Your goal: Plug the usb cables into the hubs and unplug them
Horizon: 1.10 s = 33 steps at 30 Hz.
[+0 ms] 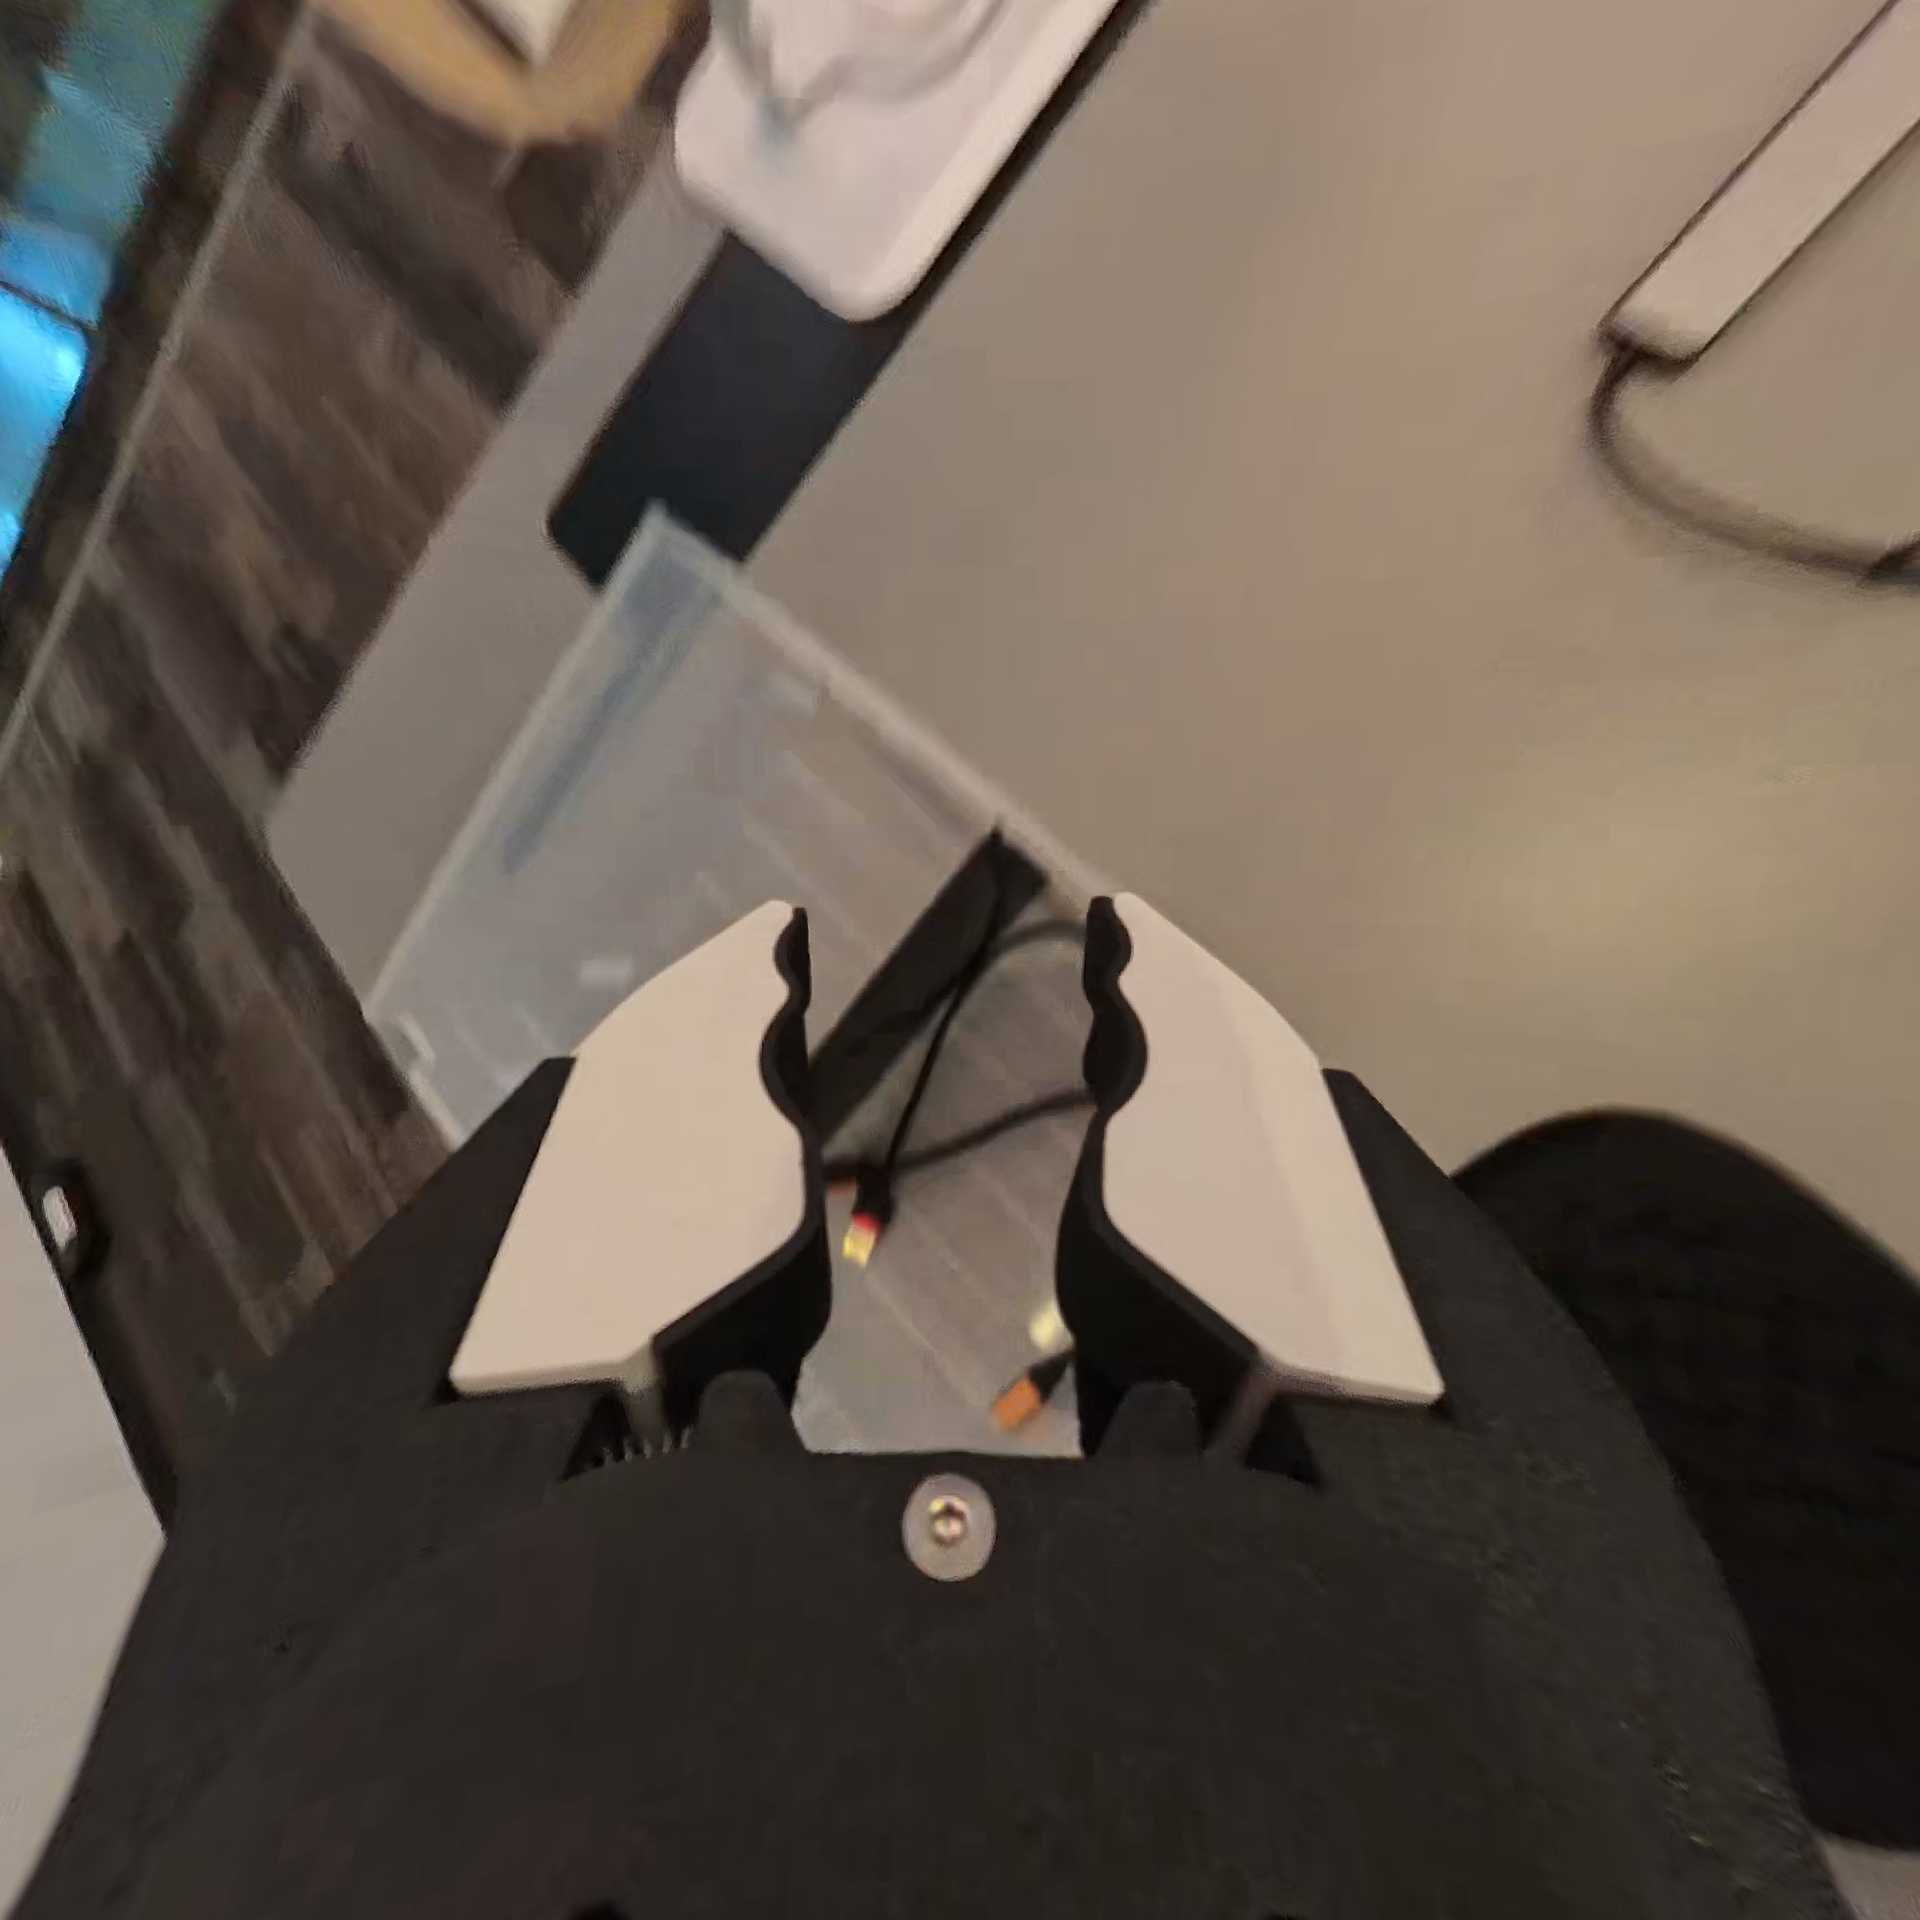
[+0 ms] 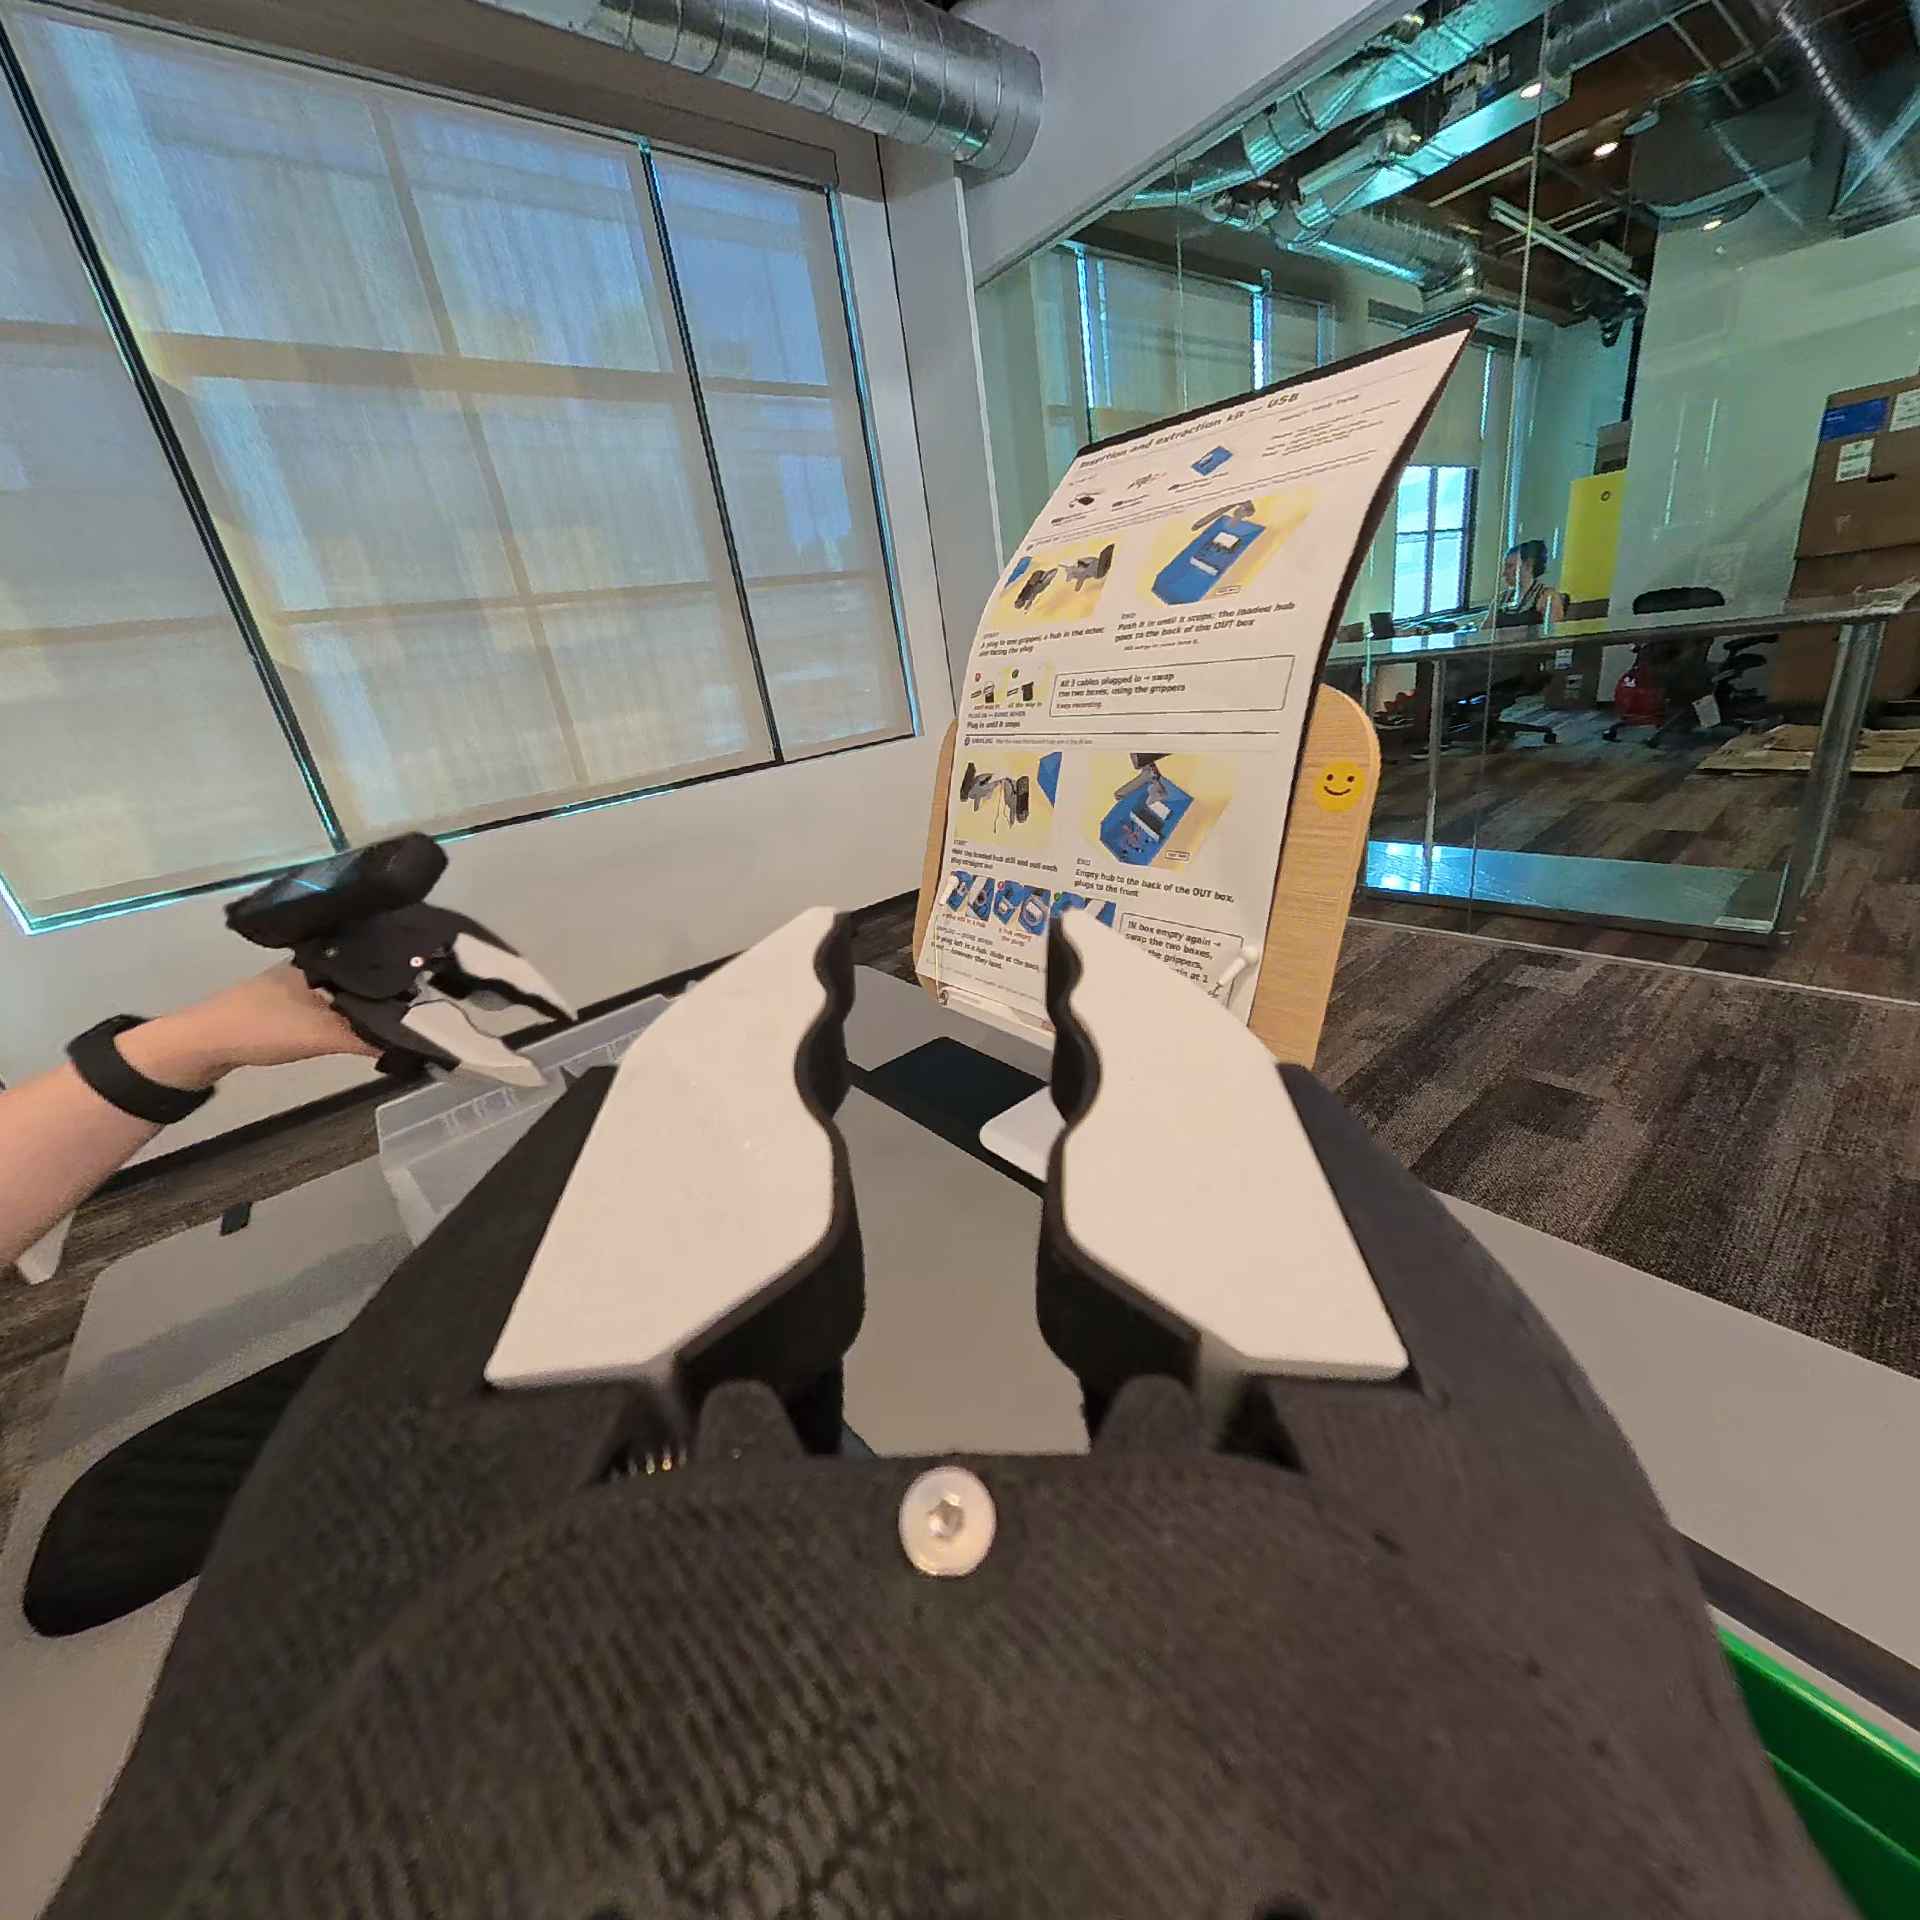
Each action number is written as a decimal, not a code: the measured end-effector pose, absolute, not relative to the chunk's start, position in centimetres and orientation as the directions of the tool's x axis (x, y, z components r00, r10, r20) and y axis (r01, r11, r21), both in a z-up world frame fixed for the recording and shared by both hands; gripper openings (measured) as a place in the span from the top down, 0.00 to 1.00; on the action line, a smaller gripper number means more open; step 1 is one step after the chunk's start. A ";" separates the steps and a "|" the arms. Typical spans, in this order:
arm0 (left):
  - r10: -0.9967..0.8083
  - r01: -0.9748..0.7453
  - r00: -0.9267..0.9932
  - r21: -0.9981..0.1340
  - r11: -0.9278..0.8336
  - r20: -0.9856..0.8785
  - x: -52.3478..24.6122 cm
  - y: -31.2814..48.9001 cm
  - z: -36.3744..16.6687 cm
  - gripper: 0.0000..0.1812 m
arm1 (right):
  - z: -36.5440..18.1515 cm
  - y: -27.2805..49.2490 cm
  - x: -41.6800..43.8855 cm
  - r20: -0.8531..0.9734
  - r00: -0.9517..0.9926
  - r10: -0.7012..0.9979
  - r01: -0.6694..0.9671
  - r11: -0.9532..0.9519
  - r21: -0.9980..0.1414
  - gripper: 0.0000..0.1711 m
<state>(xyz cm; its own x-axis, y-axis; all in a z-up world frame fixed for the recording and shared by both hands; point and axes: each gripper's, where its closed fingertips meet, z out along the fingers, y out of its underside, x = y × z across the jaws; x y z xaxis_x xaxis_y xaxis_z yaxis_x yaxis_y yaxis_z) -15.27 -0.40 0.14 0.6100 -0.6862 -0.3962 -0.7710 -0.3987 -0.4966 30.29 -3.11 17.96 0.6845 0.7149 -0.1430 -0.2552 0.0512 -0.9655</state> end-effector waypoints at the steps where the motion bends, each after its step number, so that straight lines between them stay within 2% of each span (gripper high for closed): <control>1: -0.702 -0.778 0.604 -0.469 -0.417 -0.378 -17.1 -0.9 -1.3 0.71 | 17.9 -3.0 30.2 -0.139 0.688 0.712 -0.249 0.052 -0.967 0.79; 3: -0.777 -0.834 0.528 -0.385 -0.396 -0.344 -19.6 -1.9 -4.8 0.71 | 17.7 -2.8 30.0 -0.136 0.694 0.708 -0.237 0.046 -0.970 0.79; 6: -0.825 -0.900 0.435 -0.195 -0.389 -0.361 -23.7 -1.5 -9.5 0.71 | 17.2 -2.5 29.3 -0.129 0.692 0.711 -0.215 0.033 -0.976 0.79; 10: -0.878 -0.907 0.422 -0.125 -0.403 -0.226 -25.4 -1.2 -13.0 0.73 | 16.6 -2.0 28.4 -0.119 0.692 0.712 -0.186 0.017 -0.982 0.79; 13: -0.897 -0.918 0.390 -0.003 -0.398 -0.207 -27.6 -0.8 -14.3 0.71 | 16.1 -1.5 28.0 -0.117 0.693 0.712 -0.168 0.001 -0.986 0.79; 16: -0.913 -0.920 0.370 0.068 -0.385 -0.170 -28.1 -0.8 -14.9 0.76 | 15.6 -1.0 27.8 -0.121 0.696 0.707 -0.156 -0.015 -0.988 0.79; 20: -0.928 -0.928 0.347 0.094 -0.360 -0.137 -27.6 -1.0 -15.1 0.81 | 15.0 -0.6 27.4 -0.115 0.699 0.706 -0.130 -0.033 -0.991 0.79; 25: -0.899 -0.897 0.430 0.077 -0.436 -0.085 -27.5 -1.4 -15.2 0.86 | 14.6 -0.7 26.7 -0.104 0.691 0.716 -0.105 -0.042 -0.994 0.79; 28: -0.899 -0.897 0.415 0.100 -0.430 -0.142 -28.1 -1.3 -15.3 0.98 | 14.5 -0.8 26.2 -0.086 0.684 0.724 -0.082 -0.041 -0.996 0.79; 33: -0.852 -0.852 0.513 0.061 -0.520 -0.100 -27.3 -2.4 -14.1 0.98 | 14.4 -0.9 26.0 -0.084 0.677 0.732 -0.076 -0.044 -0.996 0.79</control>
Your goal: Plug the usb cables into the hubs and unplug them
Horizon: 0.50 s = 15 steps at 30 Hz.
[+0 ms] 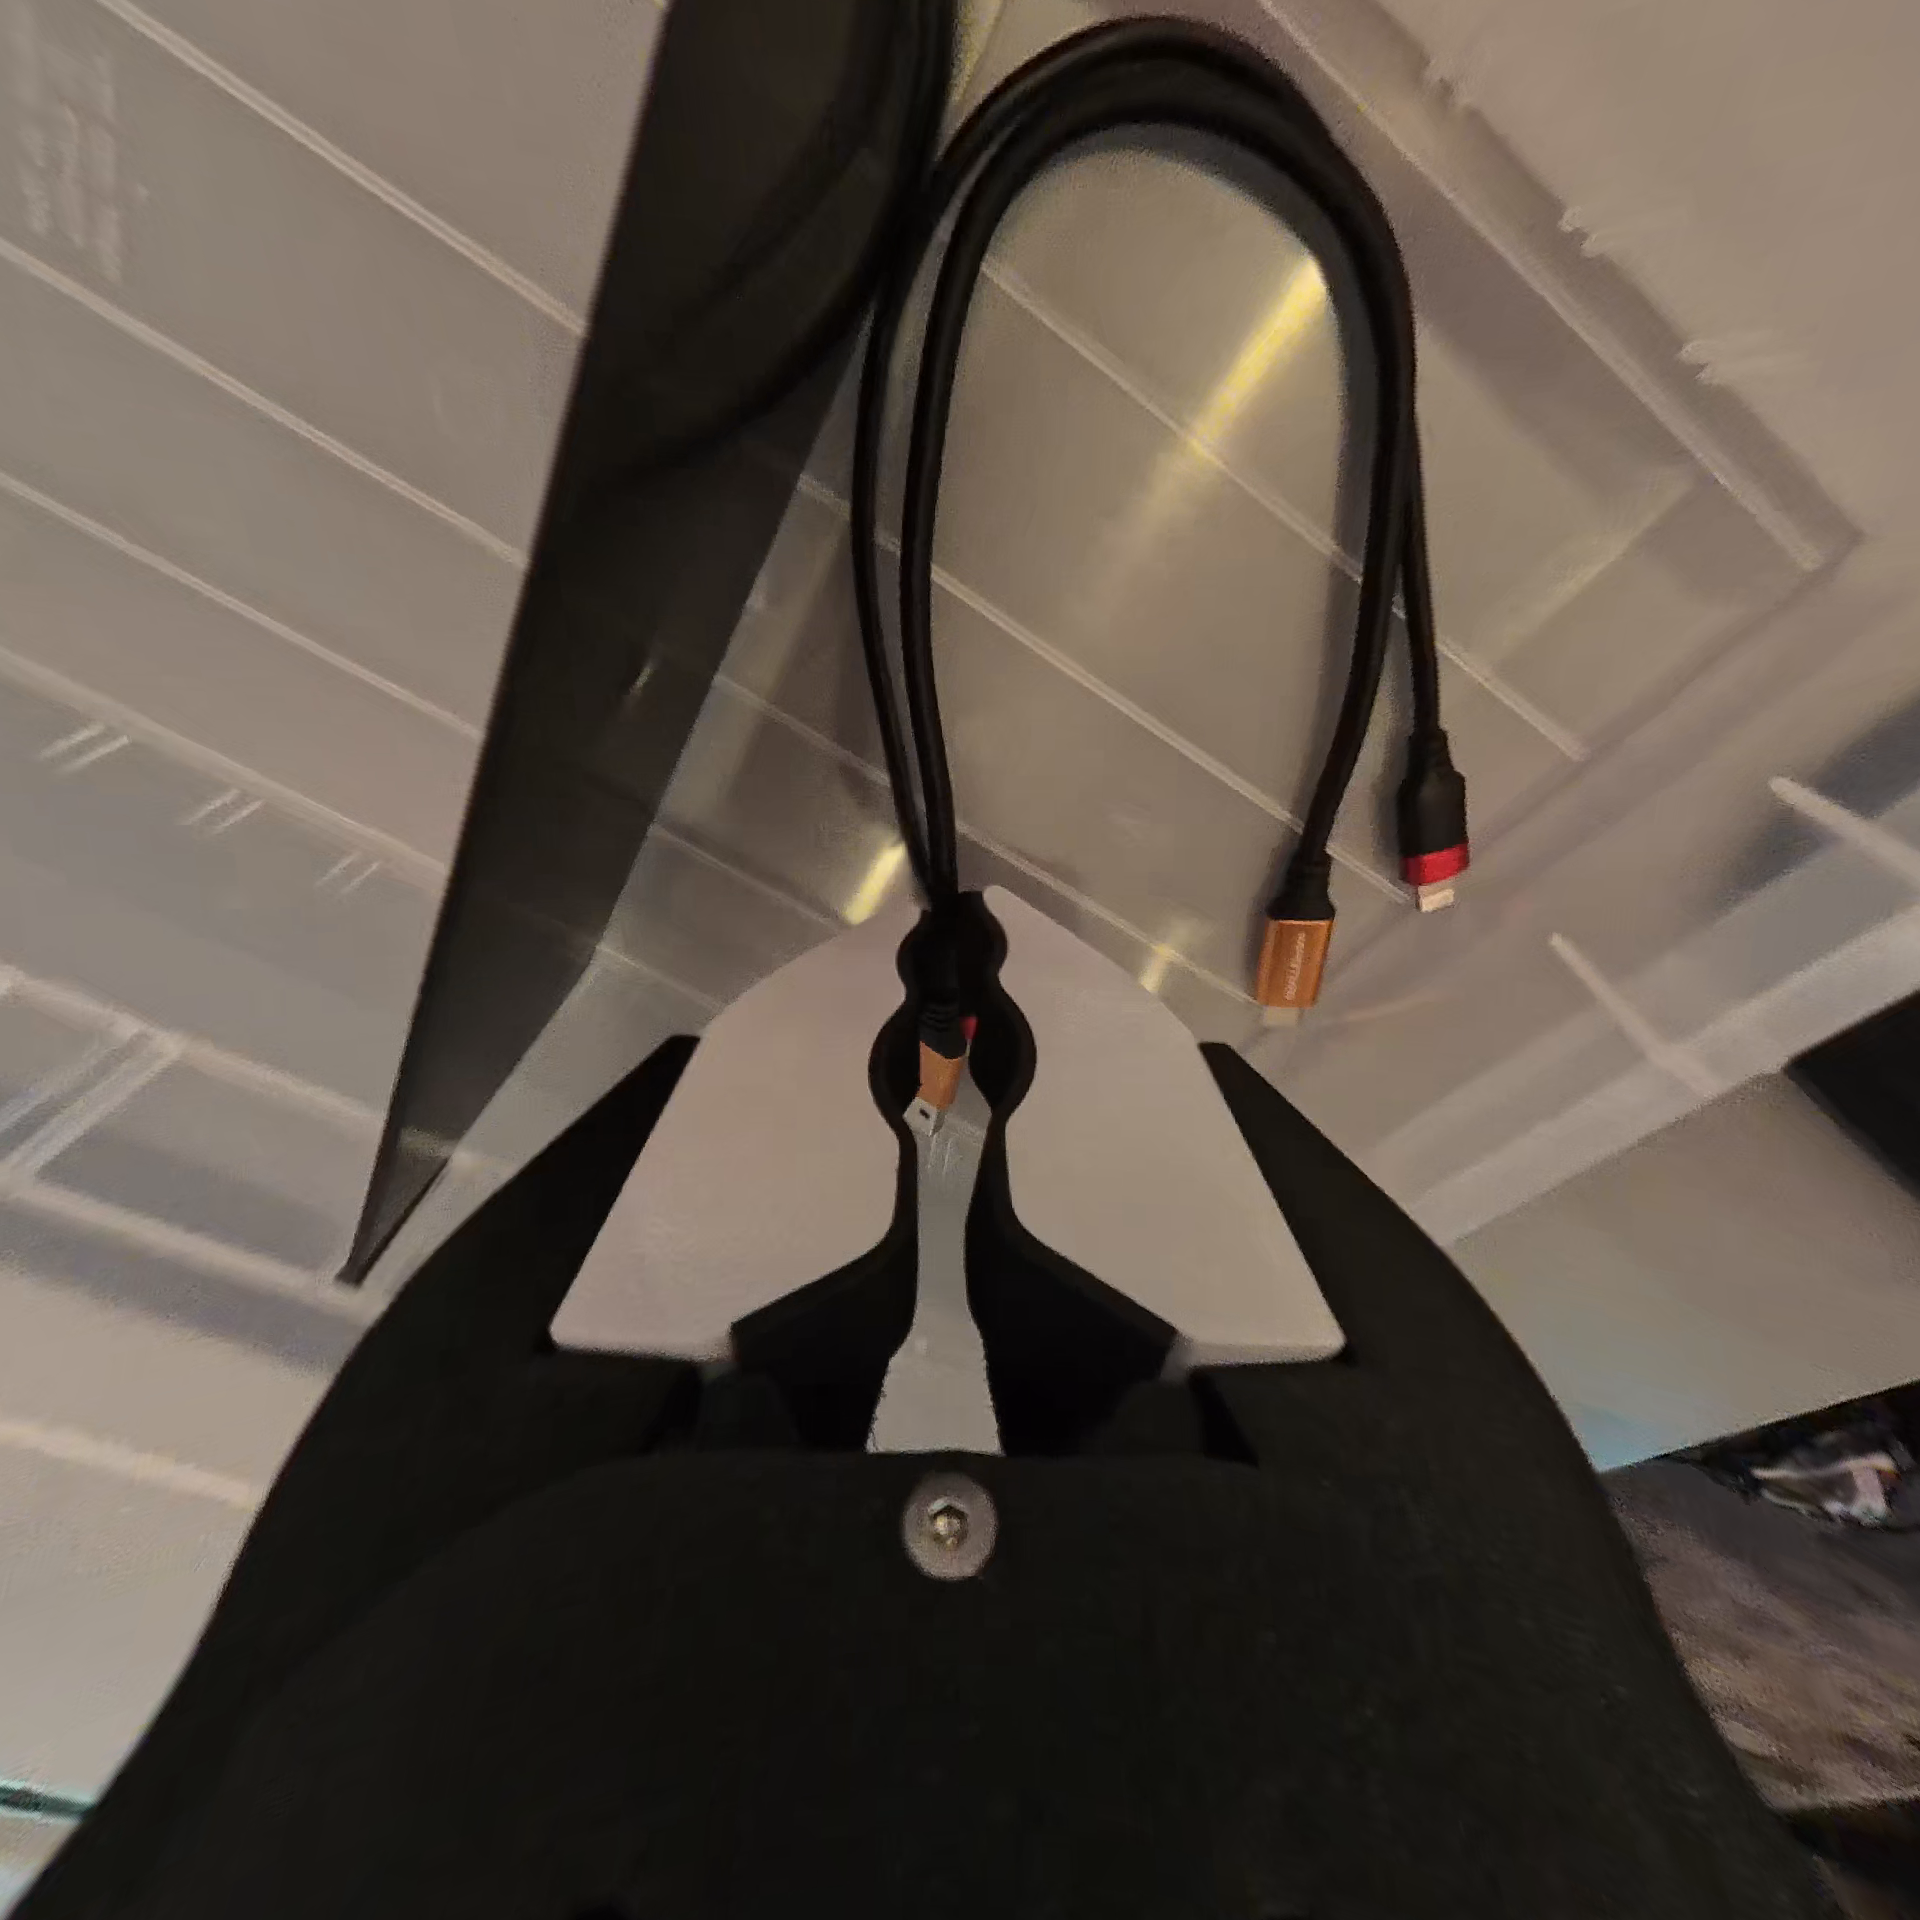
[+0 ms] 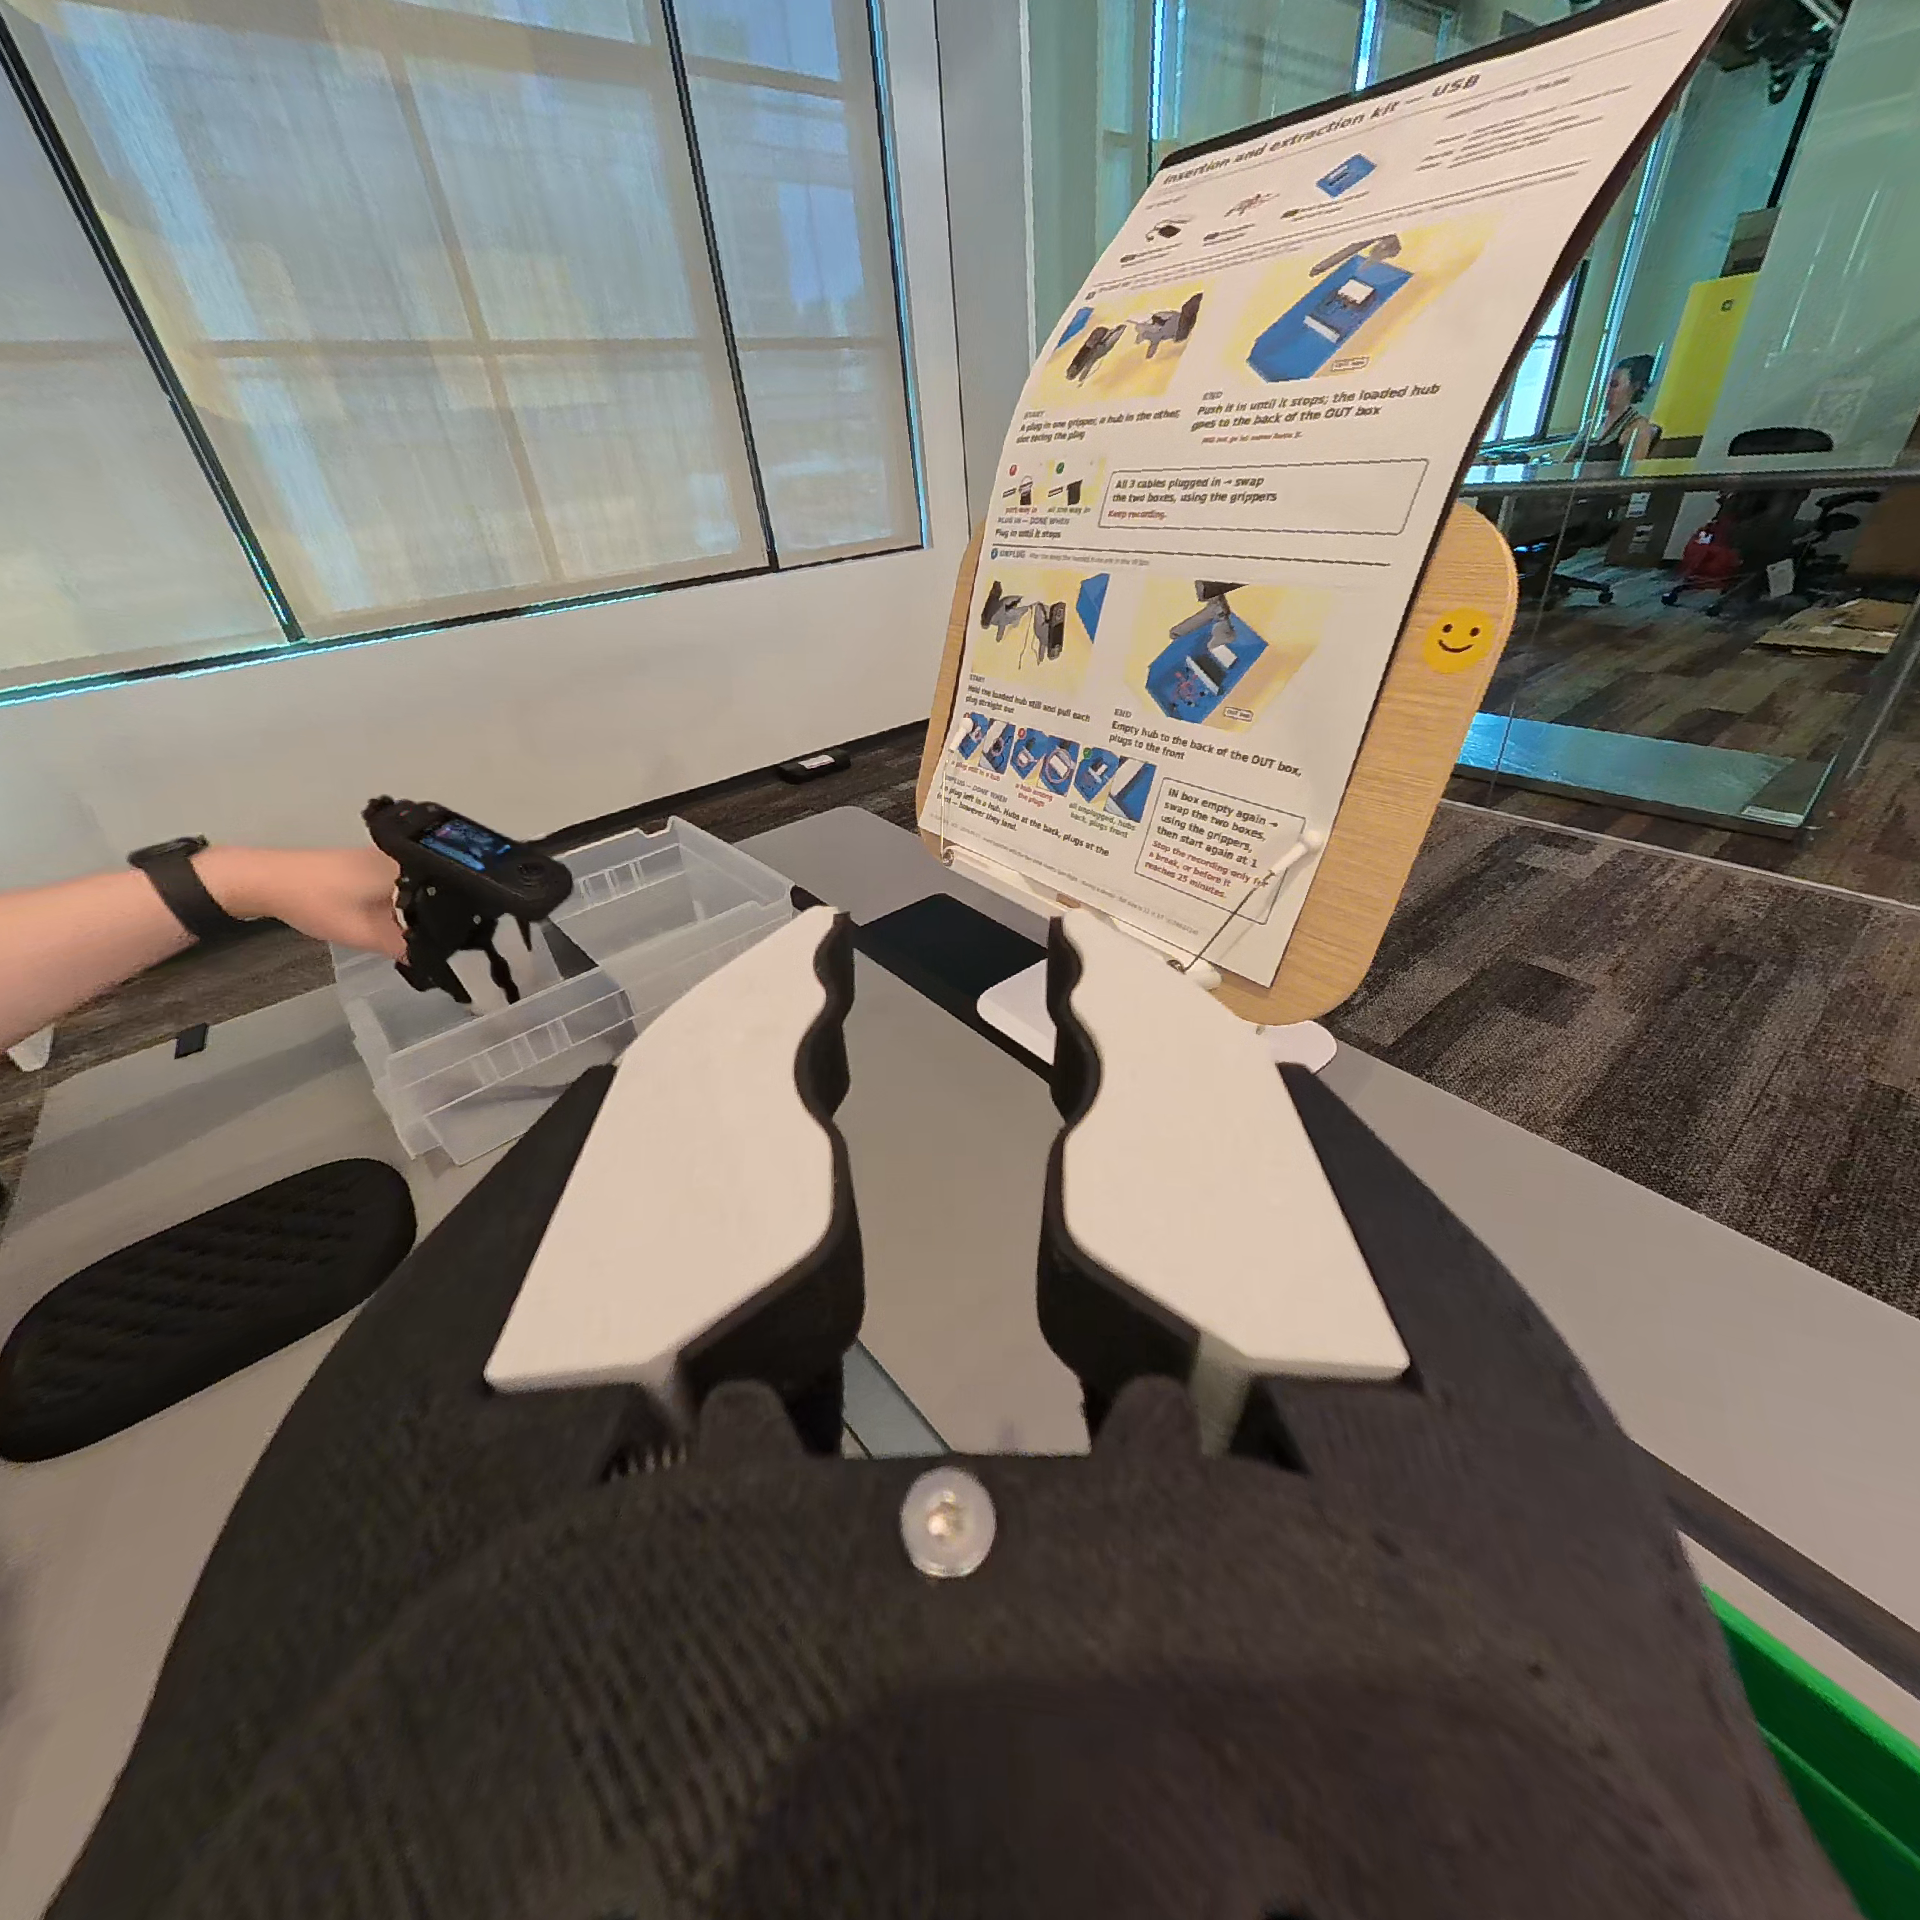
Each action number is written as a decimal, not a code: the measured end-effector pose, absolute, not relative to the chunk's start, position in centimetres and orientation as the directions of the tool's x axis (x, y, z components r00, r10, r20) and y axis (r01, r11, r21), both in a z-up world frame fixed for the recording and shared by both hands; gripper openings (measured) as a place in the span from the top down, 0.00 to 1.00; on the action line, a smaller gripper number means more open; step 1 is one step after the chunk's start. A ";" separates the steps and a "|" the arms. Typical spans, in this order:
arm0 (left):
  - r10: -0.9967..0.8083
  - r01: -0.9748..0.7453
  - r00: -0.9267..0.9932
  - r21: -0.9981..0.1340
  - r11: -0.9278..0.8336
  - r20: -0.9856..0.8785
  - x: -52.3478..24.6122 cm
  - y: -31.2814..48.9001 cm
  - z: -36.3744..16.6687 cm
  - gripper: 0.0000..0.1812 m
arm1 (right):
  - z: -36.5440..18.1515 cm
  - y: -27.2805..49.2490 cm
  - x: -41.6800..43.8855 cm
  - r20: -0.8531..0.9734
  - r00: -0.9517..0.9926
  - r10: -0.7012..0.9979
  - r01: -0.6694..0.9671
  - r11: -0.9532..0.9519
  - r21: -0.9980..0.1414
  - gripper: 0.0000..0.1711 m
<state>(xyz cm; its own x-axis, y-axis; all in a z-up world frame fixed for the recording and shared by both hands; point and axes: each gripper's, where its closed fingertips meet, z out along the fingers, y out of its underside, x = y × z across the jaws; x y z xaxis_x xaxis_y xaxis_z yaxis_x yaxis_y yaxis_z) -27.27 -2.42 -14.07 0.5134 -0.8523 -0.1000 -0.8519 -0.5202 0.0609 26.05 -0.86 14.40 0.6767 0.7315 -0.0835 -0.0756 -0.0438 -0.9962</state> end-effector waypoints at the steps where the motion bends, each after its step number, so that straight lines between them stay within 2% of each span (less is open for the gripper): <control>1: -0.853 -0.855 0.505 0.058 -0.515 -0.129 -27.4 -2.4 -13.4 0.98 | 14.4 -0.9 26.1 -0.085 0.676 0.732 -0.077 -0.044 -0.996 0.79; 10: -0.829 -0.862 0.476 0.032 -0.506 -0.294 -27.3 -2.2 -6.9 0.98 | 15.2 -1.6 26.7 -0.084 0.671 0.737 -0.101 -0.021 -0.995 0.79; 15: -0.781 -0.892 0.420 -0.049 -0.450 -0.463 -25.1 -2.2 1.3 0.98 | 15.6 -1.7 27.6 -0.095 0.675 0.732 -0.127 -0.011 -0.992 0.79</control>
